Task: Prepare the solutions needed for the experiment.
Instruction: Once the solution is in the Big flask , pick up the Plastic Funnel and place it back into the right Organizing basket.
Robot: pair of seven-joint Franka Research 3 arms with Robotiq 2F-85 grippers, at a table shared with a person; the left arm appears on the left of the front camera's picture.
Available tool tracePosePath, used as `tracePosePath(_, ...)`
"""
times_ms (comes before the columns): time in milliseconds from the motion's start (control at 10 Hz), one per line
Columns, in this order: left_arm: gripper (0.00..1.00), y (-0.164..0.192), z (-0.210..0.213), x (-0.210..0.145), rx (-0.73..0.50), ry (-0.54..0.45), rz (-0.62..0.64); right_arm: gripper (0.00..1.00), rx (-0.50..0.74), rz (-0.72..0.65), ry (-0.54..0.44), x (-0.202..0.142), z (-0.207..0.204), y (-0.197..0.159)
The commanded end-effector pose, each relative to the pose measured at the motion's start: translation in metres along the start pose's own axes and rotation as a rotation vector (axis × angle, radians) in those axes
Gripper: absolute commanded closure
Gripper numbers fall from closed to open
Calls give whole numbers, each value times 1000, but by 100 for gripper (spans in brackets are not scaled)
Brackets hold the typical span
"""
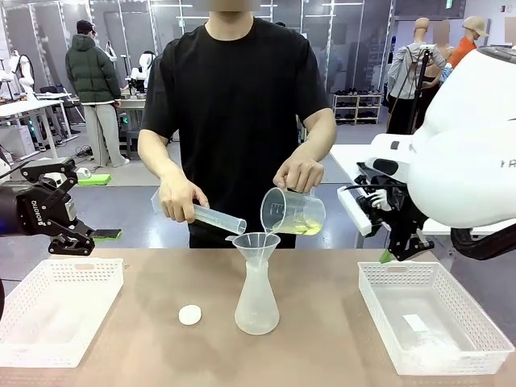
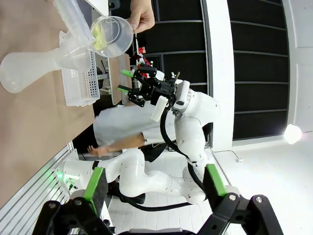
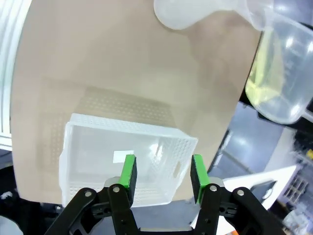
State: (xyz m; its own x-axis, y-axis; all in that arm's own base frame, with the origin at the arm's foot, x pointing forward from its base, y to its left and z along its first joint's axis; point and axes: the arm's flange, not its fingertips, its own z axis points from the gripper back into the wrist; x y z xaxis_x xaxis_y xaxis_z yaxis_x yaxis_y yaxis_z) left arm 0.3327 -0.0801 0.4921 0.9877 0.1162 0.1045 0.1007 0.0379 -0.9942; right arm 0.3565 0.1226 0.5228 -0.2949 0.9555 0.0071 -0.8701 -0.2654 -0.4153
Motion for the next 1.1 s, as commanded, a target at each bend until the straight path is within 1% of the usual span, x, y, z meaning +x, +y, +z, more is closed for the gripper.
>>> tracePosePath(0,0,-1,-1,-1,-11,6,0,43,22,-365,-12,-23,25,20)
tracePosePath(100,0,-1,-1,-1,-11,6,0,43,22,-521,-90,-35,35,31)
tracePosePath(200,0,-1,-1,-1,-11,6,0,43,16,-671,-146,-46,39,42)
tracePosePath(300,0,-1,-1,-1,-11,6,0,43,13,-763,-301,-51,40,53)
tracePosePath(400,0,-1,-1,-1,-11,6,0,43,40,-779,-360,-52,36,60)
tracePosePath(500,0,-1,-1,-1,-11,6,0,43,9,-641,-397,-46,36,66)
tracePosePath(600,0,-1,-1,-1,-11,6,0,43,101,-696,-265,-62,44,49)
tracePosePath(800,0,-1,-1,-1,-11,6,0,43,101,-696,-265,-62,44,49)
tracePosePath(900,0,-1,-1,-1,-11,6,0,43,83,-708,-322,-61,49,48)
tracePosePath(1000,0,-1,-1,-1,-11,6,0,43,154,-1049,-422,-60,40,41)
